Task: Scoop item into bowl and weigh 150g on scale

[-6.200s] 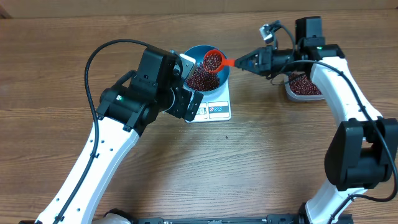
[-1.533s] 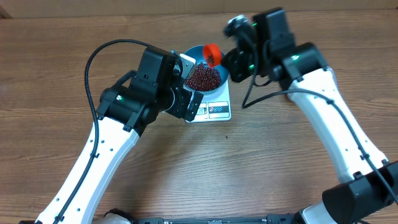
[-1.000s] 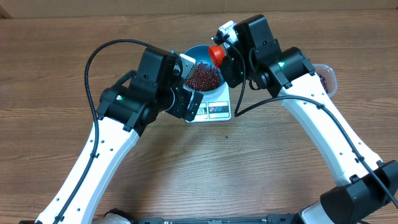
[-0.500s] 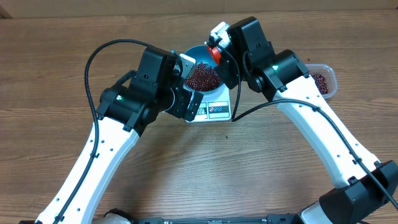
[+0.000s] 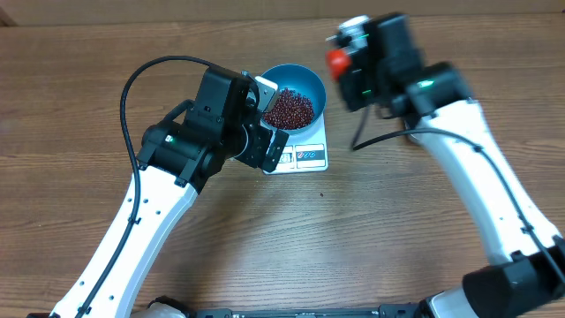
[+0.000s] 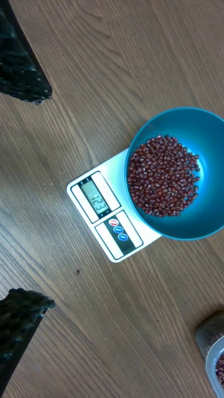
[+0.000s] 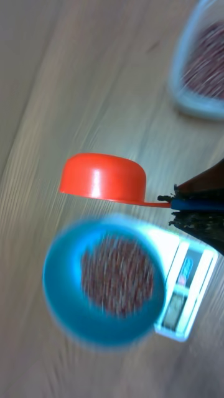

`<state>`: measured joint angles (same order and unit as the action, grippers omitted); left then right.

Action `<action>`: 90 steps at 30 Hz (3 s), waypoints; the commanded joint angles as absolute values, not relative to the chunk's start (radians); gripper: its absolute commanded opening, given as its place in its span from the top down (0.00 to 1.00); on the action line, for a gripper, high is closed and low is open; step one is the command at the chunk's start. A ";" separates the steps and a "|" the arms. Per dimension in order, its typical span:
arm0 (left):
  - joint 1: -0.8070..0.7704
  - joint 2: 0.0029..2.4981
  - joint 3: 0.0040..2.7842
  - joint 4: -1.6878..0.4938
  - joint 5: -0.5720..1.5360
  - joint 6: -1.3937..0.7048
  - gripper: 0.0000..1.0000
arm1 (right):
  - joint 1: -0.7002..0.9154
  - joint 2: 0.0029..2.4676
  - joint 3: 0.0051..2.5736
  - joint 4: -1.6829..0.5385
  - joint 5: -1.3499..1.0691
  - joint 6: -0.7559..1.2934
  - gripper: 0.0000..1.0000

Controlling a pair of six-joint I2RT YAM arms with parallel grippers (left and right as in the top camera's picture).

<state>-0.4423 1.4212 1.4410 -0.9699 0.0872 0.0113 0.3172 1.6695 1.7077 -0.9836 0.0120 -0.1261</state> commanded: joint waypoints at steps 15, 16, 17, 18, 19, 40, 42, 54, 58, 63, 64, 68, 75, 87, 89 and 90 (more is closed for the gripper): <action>-0.439 1.426 1.449 -0.968 0.101 0.030 0.00 | 0.010 1.725 1.629 -1.158 0.268 -0.113 0.96; -0.439 1.426 1.449 -0.968 0.101 0.030 0.00 | 0.010 1.737 1.629 -1.162 0.274 -0.113 0.96; -0.439 1.426 1.449 -0.968 0.101 0.030 0.00 | 0.010 1.750 1.629 -1.169 0.277 -0.113 0.96; -0.439 1.426 1.449 -0.968 0.101 0.030 0.00 | 0.010 1.766 1.629 -1.182 0.277 -0.112 0.96; -0.439 1.426 1.449 -0.968 0.101 0.030 0.00 | 0.010 1.785 1.629 -1.195 0.276 -0.112 0.96; -0.439 1.426 1.449 -0.968 0.101 0.030 0.00 | 0.010 1.938 1.623 -1.193 0.228 -0.179 0.96; -0.439 1.426 1.449 -0.968 0.101 0.030 0.00 | 0.010 1.940 1.623 -1.188 0.153 -0.208 0.96; -0.439 1.426 1.449 -0.968 0.101 0.030 0.00 | -0.099 1.940 1.623 -1.177 -0.136 -0.236 0.96; -0.439 1.426 1.449 -0.968 0.101 0.030 0.00 | -0.156 1.940 1.623 -1.176 -0.236 -0.257 0.96; -0.439 1.426 1.449 -0.968 0.101 0.030 0.00 | -0.225 1.940 1.623 -1.183 -0.376 -0.327 0.96; -0.439 1.426 1.449 -0.968 0.101 0.030 0.00 | -0.235 1.940 1.623 -1.184 -0.394 -0.334 0.96; -0.439 1.426 1.449 -0.968 0.101 0.030 0.00 | -0.272 1.940 1.623 -1.184 -0.444 -0.350 0.96; -0.439 1.426 1.449 -0.968 0.101 0.030 0.00 | -0.327 1.940 1.623 -1.187 -0.523 -0.384 0.96; -0.439 1.426 1.449 -0.968 0.101 0.030 0.00 | -0.345 1.941 1.531 -1.124 -0.538 -0.390 0.96; -0.439 1.426 1.449 -0.968 0.101 0.030 0.00 | -0.349 1.941 1.531 -1.123 -0.558 -0.390 0.96; -0.439 1.426 1.449 -0.968 0.101 0.030 0.00 | -0.355 1.941 1.531 -1.124 -0.573 -0.390 0.96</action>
<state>-0.4423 1.4212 1.4410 -0.9699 0.0872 0.0109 -0.3481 1.9377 1.5505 -1.1221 -0.5259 -0.3794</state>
